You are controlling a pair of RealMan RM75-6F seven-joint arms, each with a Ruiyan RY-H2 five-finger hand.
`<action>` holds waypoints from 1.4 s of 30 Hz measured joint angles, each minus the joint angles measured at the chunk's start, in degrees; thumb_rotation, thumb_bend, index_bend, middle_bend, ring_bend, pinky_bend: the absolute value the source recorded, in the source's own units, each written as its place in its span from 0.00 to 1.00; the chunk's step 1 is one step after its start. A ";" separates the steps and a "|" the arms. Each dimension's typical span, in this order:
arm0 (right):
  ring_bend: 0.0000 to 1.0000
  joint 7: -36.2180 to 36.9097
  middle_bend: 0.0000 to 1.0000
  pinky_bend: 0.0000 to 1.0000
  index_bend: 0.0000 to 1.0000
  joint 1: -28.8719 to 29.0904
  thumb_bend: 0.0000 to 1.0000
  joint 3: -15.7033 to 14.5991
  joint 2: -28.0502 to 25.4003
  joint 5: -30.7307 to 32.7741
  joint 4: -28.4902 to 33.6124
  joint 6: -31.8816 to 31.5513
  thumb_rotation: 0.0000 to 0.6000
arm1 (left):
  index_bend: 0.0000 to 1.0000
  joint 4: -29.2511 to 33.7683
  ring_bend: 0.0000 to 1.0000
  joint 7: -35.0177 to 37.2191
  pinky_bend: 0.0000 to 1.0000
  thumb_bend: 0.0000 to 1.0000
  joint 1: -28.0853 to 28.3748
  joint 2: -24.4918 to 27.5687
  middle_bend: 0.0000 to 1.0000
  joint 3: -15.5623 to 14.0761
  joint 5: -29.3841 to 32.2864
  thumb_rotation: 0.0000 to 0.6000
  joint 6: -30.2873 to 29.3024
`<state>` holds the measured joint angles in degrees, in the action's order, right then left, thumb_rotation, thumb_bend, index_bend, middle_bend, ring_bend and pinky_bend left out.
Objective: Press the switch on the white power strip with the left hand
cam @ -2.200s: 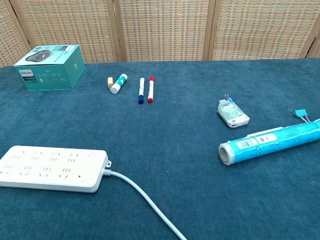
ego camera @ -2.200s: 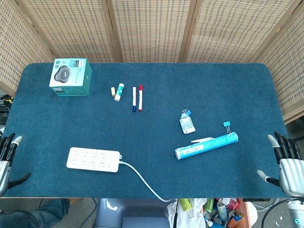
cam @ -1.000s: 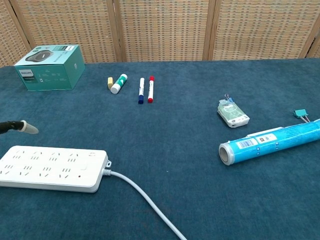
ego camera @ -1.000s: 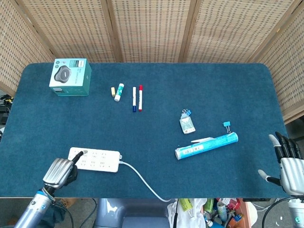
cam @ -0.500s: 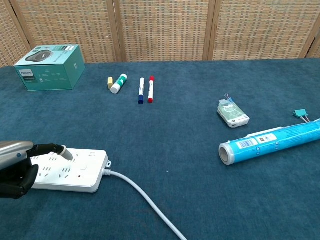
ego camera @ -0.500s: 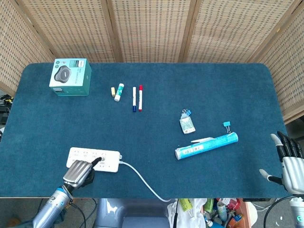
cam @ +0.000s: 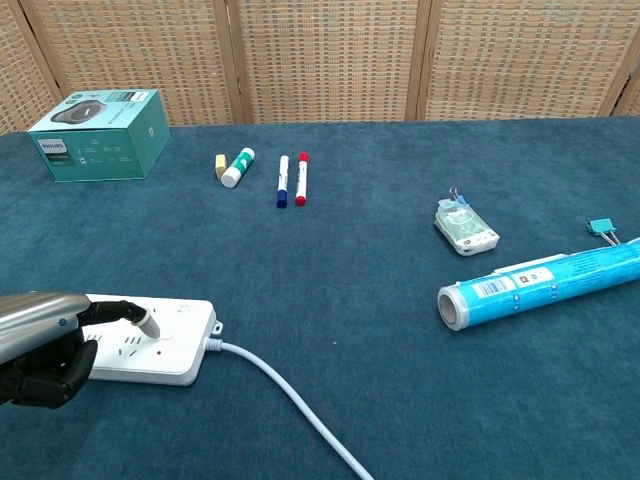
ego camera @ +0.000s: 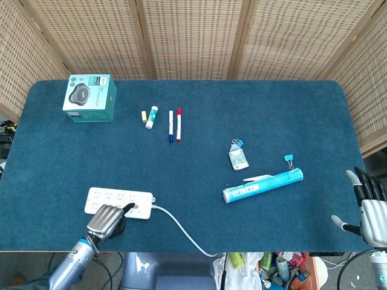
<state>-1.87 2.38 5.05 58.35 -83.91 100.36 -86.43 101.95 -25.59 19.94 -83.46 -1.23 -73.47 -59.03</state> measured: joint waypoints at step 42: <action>0.00 -1.86 0.00 0.00 0.00 -0.23 0.00 -0.70 0.48 -1.50 0.76 -0.70 1.00 | 0.02 -10.06 0.30 22.13 0.24 0.00 -11.22 11.37 0.34 5.60 -16.80 0.07 -37.84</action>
<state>-3.73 2.15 4.35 58.83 -85.41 101.12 -87.13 91.89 -3.45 8.73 -72.09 4.36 -90.27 -96.88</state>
